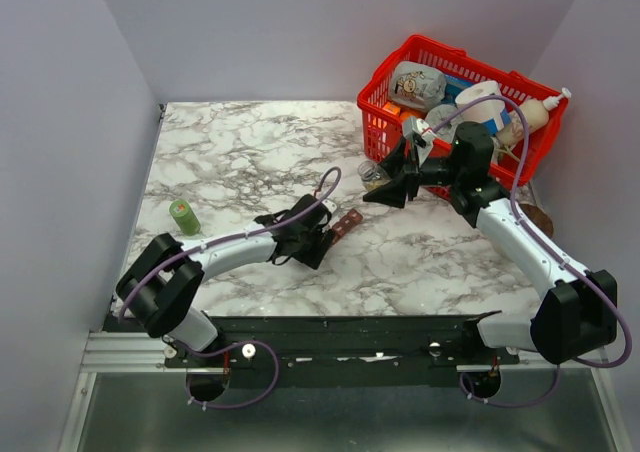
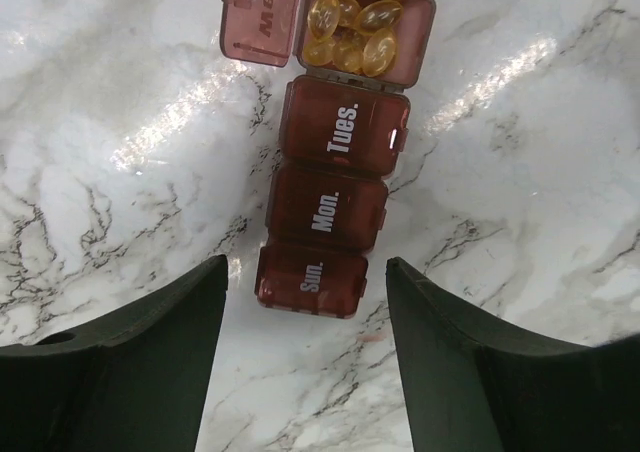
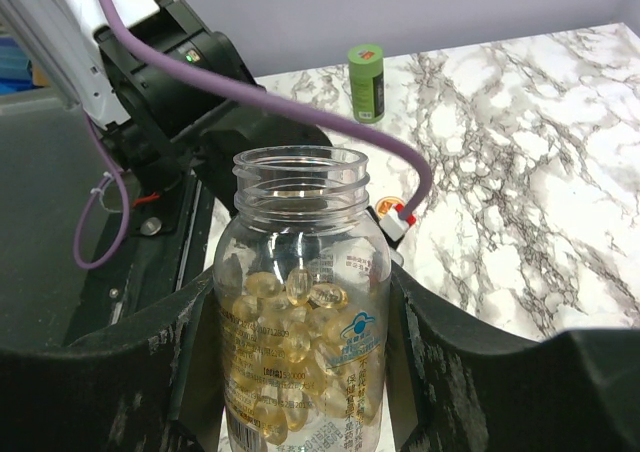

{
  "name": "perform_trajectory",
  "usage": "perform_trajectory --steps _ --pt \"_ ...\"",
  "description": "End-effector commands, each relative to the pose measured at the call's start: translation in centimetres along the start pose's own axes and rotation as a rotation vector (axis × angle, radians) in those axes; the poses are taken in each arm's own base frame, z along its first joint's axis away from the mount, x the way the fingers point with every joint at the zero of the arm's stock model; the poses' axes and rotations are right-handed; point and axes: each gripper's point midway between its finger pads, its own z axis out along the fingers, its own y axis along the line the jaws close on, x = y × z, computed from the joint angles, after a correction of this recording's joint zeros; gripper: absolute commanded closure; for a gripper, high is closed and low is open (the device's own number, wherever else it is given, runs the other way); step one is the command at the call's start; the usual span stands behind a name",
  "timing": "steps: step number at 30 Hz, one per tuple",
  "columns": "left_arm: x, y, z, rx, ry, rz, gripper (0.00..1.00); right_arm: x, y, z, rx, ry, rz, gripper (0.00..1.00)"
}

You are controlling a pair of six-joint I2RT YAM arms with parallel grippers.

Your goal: Sort the pills into containers

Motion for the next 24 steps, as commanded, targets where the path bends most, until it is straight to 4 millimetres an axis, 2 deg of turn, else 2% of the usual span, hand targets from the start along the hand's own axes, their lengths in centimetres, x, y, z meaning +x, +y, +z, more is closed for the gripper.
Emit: perform_trajectory --steps 1,5,6,7,8,10,12,14,18,19,21,22,24 --pt "-3.2 -0.1 -3.1 0.029 -0.138 -0.059 0.23 -0.2 0.6 -0.3 -0.023 -0.01 -0.032 0.91" --pt "-4.4 1.9 -5.2 0.069 -0.219 -0.173 0.17 -0.2 0.6 -0.4 -0.021 -0.009 -0.03 0.91" --pt "-4.8 4.0 -5.7 0.046 -0.245 -0.229 0.13 -0.3 0.6 -0.4 -0.02 -0.01 -0.034 0.91" --pt "-5.3 4.8 -6.7 0.042 -0.284 -0.255 0.04 -0.3 0.5 -0.5 -0.018 -0.01 -0.036 0.91" --pt "-5.2 5.5 -7.0 0.036 -0.293 -0.285 0.01 -0.3 0.5 -0.5 -0.015 -0.01 -0.035 0.91" --pt "-5.0 8.7 -7.8 -0.036 -0.31 -0.372 0.01 -0.3 0.5 -0.5 -0.014 -0.009 -0.039 0.91" --pt "-4.6 10.8 -8.0 -0.094 -0.308 -0.423 0.01 -0.2 0.4 -0.5 -0.014 -0.007 -0.038 0.91" --pt "-3.7 12.8 -7.4 -0.138 -0.274 -0.483 0.01 -0.1 0.4 -0.5 -0.012 -0.006 -0.034 0.91" --pt "-2.5 15.0 -5.1 -0.213 -0.192 -0.533 0.06 0.1 0.2 -0.5 -0.008 -0.003 -0.029 0.91" --pt "-2.0 15.3 -4.1 -0.22 -0.156 -0.542 0.1 0.2 0.2 -0.5 -0.006 -0.002 -0.027 0.91" --pt "-2.3 15.5 -3.5 -0.218 -0.14 -0.545 0.17 0.2 0.1 -0.5 -0.005 0.0 -0.027 0.91" --pt "-1.8 15.5 -2.7 -0.218 -0.103 -0.55 0.18 0.3 0.1 -0.5 -0.005 0.001 -0.025 0.91" --pt "-1.9 15.8 -2.2 -0.228 -0.086 -0.549 0.22 0.4 0.1 -0.5 -0.005 0.002 -0.023 0.91"
